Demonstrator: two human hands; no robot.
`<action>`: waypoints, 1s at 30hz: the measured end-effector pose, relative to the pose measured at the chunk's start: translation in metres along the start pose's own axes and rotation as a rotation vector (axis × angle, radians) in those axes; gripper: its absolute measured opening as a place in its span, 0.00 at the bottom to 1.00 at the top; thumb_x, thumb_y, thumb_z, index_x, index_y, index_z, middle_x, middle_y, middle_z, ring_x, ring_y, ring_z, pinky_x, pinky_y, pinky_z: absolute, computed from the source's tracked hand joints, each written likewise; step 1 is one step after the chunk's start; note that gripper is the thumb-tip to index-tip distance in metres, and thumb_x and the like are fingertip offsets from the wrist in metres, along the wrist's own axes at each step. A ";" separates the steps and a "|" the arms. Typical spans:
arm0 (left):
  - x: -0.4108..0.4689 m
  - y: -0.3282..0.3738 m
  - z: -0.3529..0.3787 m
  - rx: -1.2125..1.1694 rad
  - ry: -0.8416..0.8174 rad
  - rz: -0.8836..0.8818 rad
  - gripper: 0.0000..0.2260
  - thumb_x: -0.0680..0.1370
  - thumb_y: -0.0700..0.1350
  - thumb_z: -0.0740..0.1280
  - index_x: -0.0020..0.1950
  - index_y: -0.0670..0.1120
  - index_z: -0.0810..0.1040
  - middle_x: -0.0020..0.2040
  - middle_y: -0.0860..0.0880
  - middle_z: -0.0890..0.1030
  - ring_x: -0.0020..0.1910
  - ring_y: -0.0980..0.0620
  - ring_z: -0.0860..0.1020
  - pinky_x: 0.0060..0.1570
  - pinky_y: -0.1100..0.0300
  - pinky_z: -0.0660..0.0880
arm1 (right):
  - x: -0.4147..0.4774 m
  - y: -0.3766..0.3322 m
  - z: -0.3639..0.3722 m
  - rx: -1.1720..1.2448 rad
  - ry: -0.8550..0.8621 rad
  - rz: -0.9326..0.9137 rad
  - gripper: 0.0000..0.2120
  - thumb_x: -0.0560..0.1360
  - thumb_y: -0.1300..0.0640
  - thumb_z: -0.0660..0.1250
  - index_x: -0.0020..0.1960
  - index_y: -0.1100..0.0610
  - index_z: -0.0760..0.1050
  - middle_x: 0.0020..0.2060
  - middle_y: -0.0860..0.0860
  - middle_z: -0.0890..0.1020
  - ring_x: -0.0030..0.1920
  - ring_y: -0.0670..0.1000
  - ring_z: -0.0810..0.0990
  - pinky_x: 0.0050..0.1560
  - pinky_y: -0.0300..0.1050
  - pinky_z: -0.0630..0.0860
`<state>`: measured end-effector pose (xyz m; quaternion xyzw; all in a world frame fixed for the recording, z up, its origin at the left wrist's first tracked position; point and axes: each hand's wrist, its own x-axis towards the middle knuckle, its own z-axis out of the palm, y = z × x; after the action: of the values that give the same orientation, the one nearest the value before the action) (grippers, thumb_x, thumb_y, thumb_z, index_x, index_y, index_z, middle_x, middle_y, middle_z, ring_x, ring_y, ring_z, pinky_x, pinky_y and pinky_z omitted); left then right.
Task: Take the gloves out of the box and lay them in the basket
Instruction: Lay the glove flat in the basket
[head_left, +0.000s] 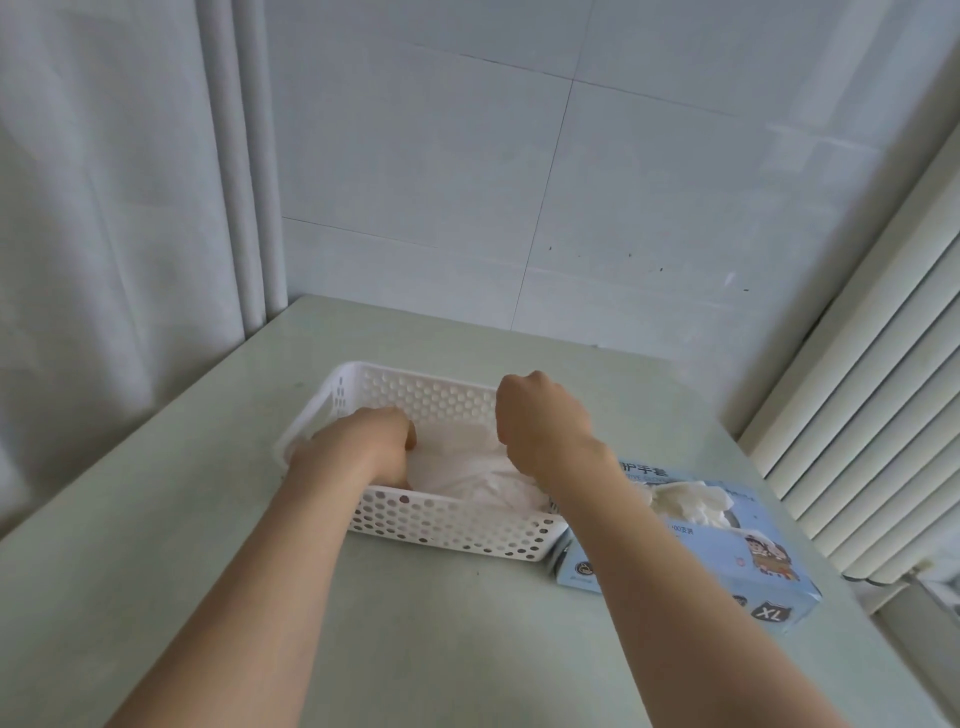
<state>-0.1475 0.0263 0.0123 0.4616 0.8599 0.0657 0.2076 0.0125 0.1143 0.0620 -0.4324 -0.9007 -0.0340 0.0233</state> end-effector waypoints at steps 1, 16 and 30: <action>0.000 0.000 0.000 0.001 -0.009 0.002 0.32 0.71 0.50 0.80 0.74 0.59 0.75 0.72 0.51 0.76 0.66 0.44 0.77 0.67 0.45 0.75 | -0.002 -0.002 -0.001 -0.032 0.007 -0.013 0.15 0.73 0.76 0.62 0.39 0.57 0.65 0.39 0.54 0.70 0.37 0.56 0.71 0.36 0.48 0.67; 0.011 0.003 -0.004 0.158 -0.140 0.037 0.39 0.67 0.65 0.67 0.79 0.63 0.66 0.74 0.47 0.68 0.69 0.42 0.73 0.66 0.45 0.76 | 0.002 -0.003 0.022 0.027 -0.463 -0.225 0.25 0.81 0.58 0.64 0.77 0.49 0.69 0.69 0.53 0.76 0.65 0.58 0.76 0.57 0.59 0.80; -0.039 0.070 -0.007 -0.100 0.339 0.393 0.13 0.86 0.45 0.59 0.68 0.52 0.77 0.65 0.50 0.80 0.62 0.47 0.78 0.63 0.47 0.77 | -0.037 0.059 0.007 0.531 0.376 -0.022 0.08 0.82 0.56 0.67 0.58 0.50 0.84 0.35 0.43 0.83 0.36 0.45 0.81 0.45 0.48 0.82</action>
<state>-0.0778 0.0348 0.0515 0.5915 0.7719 0.2234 0.0663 0.0813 0.1233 0.0544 -0.3877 -0.8625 0.1228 0.3011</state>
